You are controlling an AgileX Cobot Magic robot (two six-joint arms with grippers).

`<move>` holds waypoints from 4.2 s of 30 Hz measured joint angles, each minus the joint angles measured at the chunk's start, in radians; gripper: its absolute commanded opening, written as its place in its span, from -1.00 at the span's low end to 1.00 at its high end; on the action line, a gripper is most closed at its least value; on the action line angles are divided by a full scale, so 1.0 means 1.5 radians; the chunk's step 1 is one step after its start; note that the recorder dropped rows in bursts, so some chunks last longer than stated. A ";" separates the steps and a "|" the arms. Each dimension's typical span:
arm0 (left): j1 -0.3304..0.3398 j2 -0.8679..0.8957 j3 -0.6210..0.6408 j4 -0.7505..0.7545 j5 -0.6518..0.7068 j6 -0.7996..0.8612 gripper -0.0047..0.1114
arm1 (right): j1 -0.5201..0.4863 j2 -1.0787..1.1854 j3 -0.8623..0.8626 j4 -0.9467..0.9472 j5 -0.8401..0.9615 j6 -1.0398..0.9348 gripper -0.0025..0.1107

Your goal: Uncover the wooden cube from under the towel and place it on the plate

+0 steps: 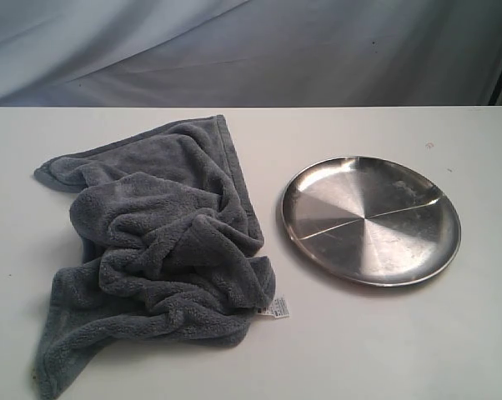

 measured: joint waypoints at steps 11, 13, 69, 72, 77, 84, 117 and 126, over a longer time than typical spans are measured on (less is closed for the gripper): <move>0.000 0.000 0.000 0.000 0.000 0.000 -0.89 | 0.000 0.000 0.000 0.008 -0.023 0.000 -0.96; 0.000 0.000 0.000 0.000 0.000 0.000 -0.89 | 0.000 0.000 0.000 0.033 -0.040 0.000 -0.96; 0.000 0.000 0.000 0.000 0.000 0.000 -0.89 | 0.032 0.703 -0.592 0.296 0.606 -0.242 -0.96; 0.000 0.000 0.000 0.000 0.000 0.000 -0.89 | 0.032 0.736 -0.592 0.299 0.611 -0.250 -0.96; 0.000 0.000 0.000 0.000 0.000 0.000 -0.89 | 0.034 0.748 -0.592 0.299 0.613 -0.258 -0.96; 0.000 0.000 0.000 0.000 0.000 0.000 -0.89 | 0.111 0.778 -0.592 0.301 0.613 -0.270 -0.96; 0.000 0.000 0.000 0.000 0.000 0.000 -0.89 | 0.598 1.305 -0.995 -0.048 0.333 0.069 -0.96; 0.000 0.000 0.000 0.000 0.000 0.000 -0.89 | 0.465 1.305 -0.995 -0.032 0.385 0.070 -0.96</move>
